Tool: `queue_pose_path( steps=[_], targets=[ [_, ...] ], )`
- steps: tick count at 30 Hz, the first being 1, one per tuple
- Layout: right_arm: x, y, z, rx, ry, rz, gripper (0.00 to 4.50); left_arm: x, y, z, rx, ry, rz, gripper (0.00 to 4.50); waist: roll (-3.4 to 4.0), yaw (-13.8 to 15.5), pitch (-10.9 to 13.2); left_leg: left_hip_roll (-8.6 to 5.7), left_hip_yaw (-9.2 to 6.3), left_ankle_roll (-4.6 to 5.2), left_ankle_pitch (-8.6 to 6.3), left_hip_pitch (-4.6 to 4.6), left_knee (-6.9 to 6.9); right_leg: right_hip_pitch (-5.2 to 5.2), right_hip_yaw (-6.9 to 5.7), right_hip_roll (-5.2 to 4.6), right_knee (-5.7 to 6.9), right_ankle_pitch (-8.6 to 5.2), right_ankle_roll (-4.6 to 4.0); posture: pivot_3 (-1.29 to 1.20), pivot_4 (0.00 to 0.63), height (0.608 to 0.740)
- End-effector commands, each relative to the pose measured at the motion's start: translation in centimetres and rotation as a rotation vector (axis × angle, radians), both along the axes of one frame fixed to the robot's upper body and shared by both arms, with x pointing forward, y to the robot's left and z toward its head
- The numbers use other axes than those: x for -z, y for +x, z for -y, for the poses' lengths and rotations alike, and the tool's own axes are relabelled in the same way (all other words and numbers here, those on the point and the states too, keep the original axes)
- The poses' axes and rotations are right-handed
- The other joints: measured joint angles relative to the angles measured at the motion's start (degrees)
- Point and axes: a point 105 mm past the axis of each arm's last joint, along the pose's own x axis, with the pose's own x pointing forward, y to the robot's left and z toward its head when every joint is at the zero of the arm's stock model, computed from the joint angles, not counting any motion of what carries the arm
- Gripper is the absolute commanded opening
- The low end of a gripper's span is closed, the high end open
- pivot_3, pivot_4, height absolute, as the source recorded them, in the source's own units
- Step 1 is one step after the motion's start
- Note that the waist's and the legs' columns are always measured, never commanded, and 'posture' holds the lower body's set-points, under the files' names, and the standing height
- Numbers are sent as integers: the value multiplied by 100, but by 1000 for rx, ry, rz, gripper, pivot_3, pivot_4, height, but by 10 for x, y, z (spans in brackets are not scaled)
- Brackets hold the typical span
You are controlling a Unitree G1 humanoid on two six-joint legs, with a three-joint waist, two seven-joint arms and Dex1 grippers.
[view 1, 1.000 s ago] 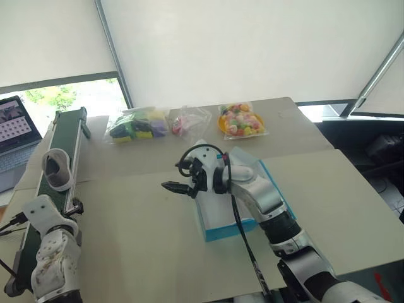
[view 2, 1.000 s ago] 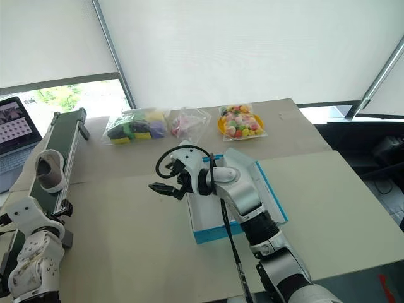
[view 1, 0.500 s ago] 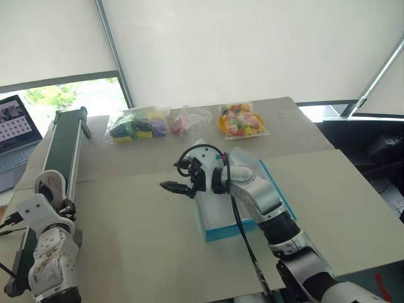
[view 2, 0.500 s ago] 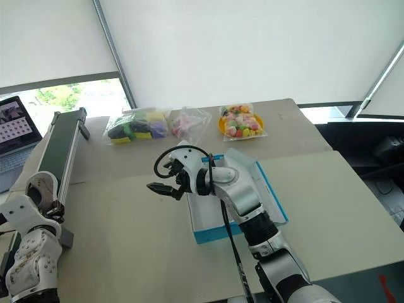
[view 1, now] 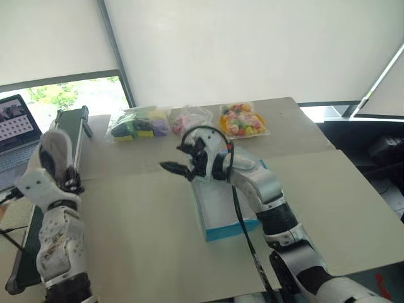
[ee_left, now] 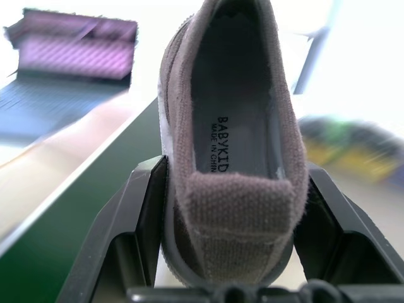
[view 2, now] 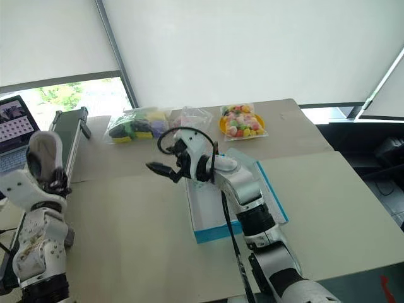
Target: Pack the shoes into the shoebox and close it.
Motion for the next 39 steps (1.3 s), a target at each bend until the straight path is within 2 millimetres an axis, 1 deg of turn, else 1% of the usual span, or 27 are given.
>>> queue_pose_path(
  steps=[1, 2, 4, 5, 6, 8, 10, 12, 14, 18, 23, 25, 26, 28, 29, 30, 36, 37, 39],
  targets=[
    [-23, 24, 5, 64, 393, -451, 4500, -21, 15, 68, 367, -107, 91, 2495, 5, 36, 1, 0, 0, 1, 0, -1, 1, 1, 4, 1, 0, 3, -5, 0, 150, 646],
    [-26, 20, -2, 9, 432, -524, 4500, -23, 15, 86, 463, -153, 96, 2495, 10, 51, 3, -15, -18, 5, -2, -9, 9, 1, 7, 1, 13, 13, -22, 0, 150, 646],
    [-35, 13, -8, -71, 478, -596, 4500, -25, 13, 109, 589, -206, 96, 2495, 17, 10, 8, -23, -42, 22, -13, -2, 6, -17, 3, 15, 56, 40, -64, 0, 150, 646],
    [-41, 10, -9, -109, 509, -626, 4500, -24, 11, 120, 648, -219, 84, 2495, 26, -15, 13, -40, -43, 30, -17, -5, 8, -19, 4, 13, 59, 39, -64, 0, 150, 646],
    [-45, 7, -10, -137, 523, -643, 4500, -24, 9, 128, 694, -225, 76, 2495, 27, -61, 14, -44, -43, 33, -17, -9, 7, -22, 8, 9, 59, 39, -63, 0, 150, 646],
    [-48, 4, -12, -154, 509, -650, 4500, -25, 6, 141, 755, -228, 64, 2495, 35, -153, 15, -46, -42, 35, -17, -41, 52, -37, 35, -6, 61, 38, -63, 0, 150, 646],
    [-45, 0, -14, -154, 461, -643, 4500, -24, 5, 149, 794, -214, 44, 2495, 39, -207, 12, -34, -44, 42, -21, -73, 79, -74, 81, -6, 90, 39, -63, 0, 150, 646],
    [-44, -2, -16, -153, 442, -643, 4500, -25, 6, 155, 824, -205, 38, 2495, 45, -208, 9, -42, -43, 53, -27, -79, 76, -74, 112, -5, 89, 39, -63, 0, 150, 646],
    [-45, -4, -17, -154, 437, -636, 4500, -26, 8, 157, 835, -200, 32, 2495, 48, -192, 11, -62, -43, 56, -29, -63, 68, -77, 110, 9, 87, 39, -62, 0, 150, 646],
    [-45, -9, -20, -155, 394, -605, 4500, -26, 11, 162, 859, -188, 20, 2495, 50, -134, 12, -76, -42, 55, -28, -64, 67, -71, 108, 12, 79, 39, -61, 0, 150, 646],
    [-39, -14, -24, -142, 365, -589, 4500, -27, 13, 165, 876, -175, 22, 2495, 50, -130, 12, -68, -47, 50, -24, -57, 65, -67, 99, 24, 80, 39, -61, 0, 150, 646],
    [-38, -13, -24, -128, 377, -596, 3985, -27, 14, 166, 879, -177, 21, 2473, 50, -148, 12, -66, -49, 48, -24, -56, 66, -68, 101, 24, 81, 39, -61, 0, 150, 646],
    [-38, -12, -23, -121, 382, -597, 3841, -26, 14, 166, 880, -176, 21, 2473, 50, -156, 12, -66, -49, 48, -23, -55, 66, -68, 102, 24, 81, 39, -61, 0, 150, 646],
    [-39, -12, -22, -117, 391, -594, 3049, -26, 13, 166, 884, -172, 20, 2473, 50, -159, 12, -69, -48, 48, -24, -55, 67, -69, 107, 21, 80, 39, -61, 0, 150, 646],
    [-40, -13, -22, -119, 398, -594, 2841, -26, 13, 166, 886, -169, 20, 2473, 51, -157, 11, -70, -48, 48, -24, -54, 68, -70, 109, 19, 80, 39, -61, 0, 150, 646],
    [-41, -13, -22, -120, 403, -595, 2381, -26, 13, 166, 888, -167, 21, 2473, 50, -154, 12, -70, -48, 48, -24, -54, 68, -70, 110, 18, 81, 39, -61, 0, 150, 646],
    [-44, -16, -25, -140, 419, -605, 496, -25, 11, 169, 905, -154, 16, 2473, 51, -151, 12, -72, -57, 51, -25, -56, 68, -70, 114, 15, 81, 40, -62, 0, 150, 646],
    [-44, -17, -25, -145, 419, -603, 353, -24, 11, 171, 913, -148, 11, 2473, 51, -150, 12, -72, -58, 51, -25, -56, 68, -70, 114, 15, 81, 40, -61, 0, 150, 646],
    [-44, -19, -26, -152, 418, -601, 284, -21, 11, 173, 922, -126, -4, 2473, 51, -151, 12, -72, -58, 51, -25, -56, 67, -70, 114, 15, 81, 40, -61, 0, 150, 646]
  ],
)
